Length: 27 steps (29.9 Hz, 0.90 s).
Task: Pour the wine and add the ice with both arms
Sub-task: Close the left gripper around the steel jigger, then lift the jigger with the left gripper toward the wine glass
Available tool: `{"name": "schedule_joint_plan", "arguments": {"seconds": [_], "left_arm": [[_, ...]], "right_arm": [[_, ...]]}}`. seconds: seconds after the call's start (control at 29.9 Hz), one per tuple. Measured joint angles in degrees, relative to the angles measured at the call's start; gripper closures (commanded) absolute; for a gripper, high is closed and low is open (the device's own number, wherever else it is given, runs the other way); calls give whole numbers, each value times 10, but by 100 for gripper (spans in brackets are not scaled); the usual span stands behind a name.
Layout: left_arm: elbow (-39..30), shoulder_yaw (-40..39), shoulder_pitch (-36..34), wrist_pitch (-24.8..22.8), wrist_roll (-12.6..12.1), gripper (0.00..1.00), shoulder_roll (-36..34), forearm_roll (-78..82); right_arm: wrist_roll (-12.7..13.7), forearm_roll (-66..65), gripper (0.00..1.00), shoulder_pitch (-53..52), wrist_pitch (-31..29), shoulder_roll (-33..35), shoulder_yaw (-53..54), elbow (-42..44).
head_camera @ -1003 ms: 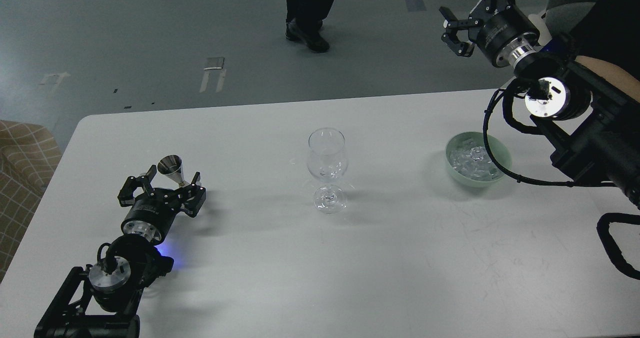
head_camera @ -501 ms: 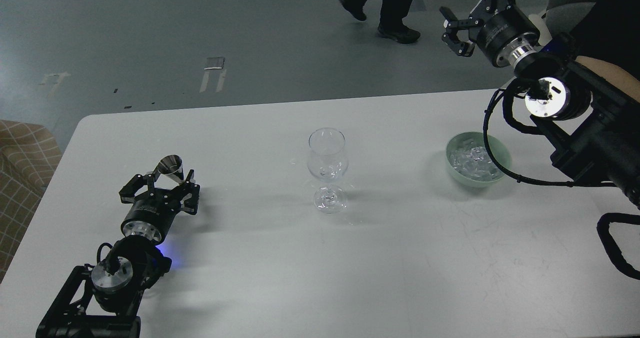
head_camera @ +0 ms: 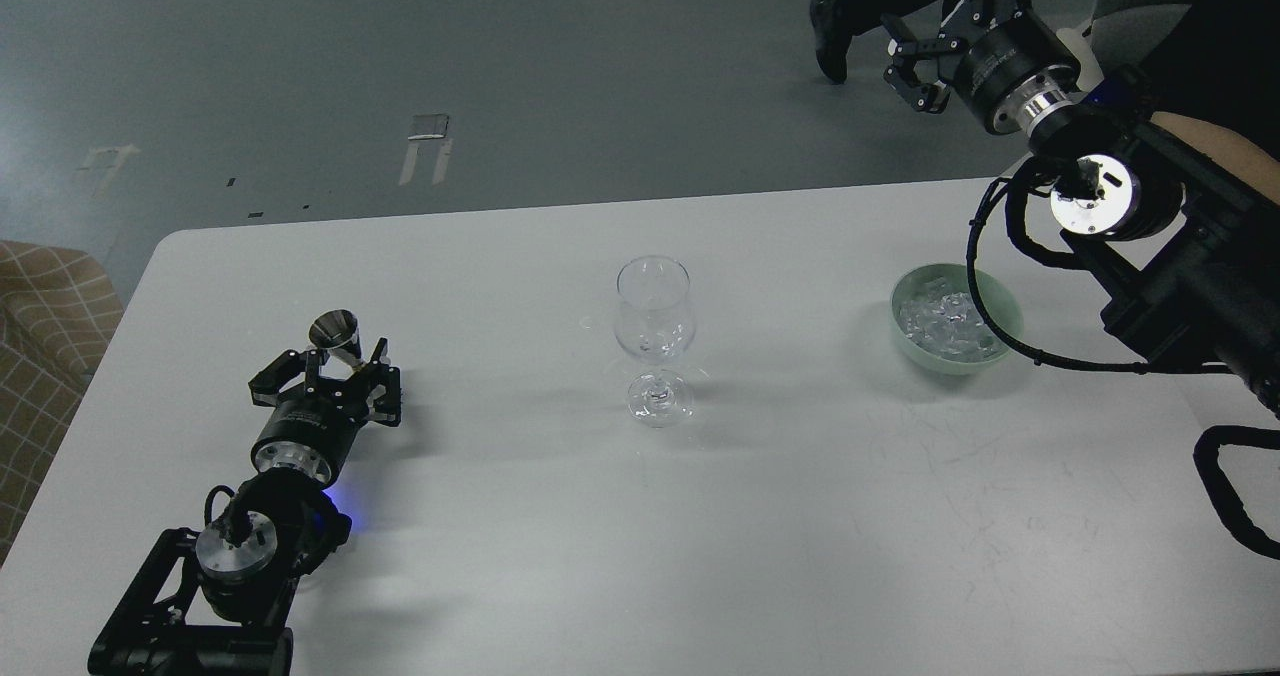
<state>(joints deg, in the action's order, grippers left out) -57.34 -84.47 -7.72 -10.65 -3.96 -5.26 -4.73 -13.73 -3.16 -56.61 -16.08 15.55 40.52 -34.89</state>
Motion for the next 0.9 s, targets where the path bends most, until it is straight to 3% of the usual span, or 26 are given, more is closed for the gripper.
{"name": "schedule_joint_plan", "arguments": {"seconds": [0.33, 0.74, 0.9], "left_arm": [[11, -1, -7, -7, -1, 59, 4, 0], [27, -1, -17, -8, -1, 73, 10, -2], [28, -2, -25, -8, -1, 74, 11, -3]], "right_arm": [[0, 0, 0, 0, 0, 2, 0, 0], [0, 0, 0, 0, 7, 2, 0, 0], [0, 0, 0, 0, 8, 1, 0, 0]]}}
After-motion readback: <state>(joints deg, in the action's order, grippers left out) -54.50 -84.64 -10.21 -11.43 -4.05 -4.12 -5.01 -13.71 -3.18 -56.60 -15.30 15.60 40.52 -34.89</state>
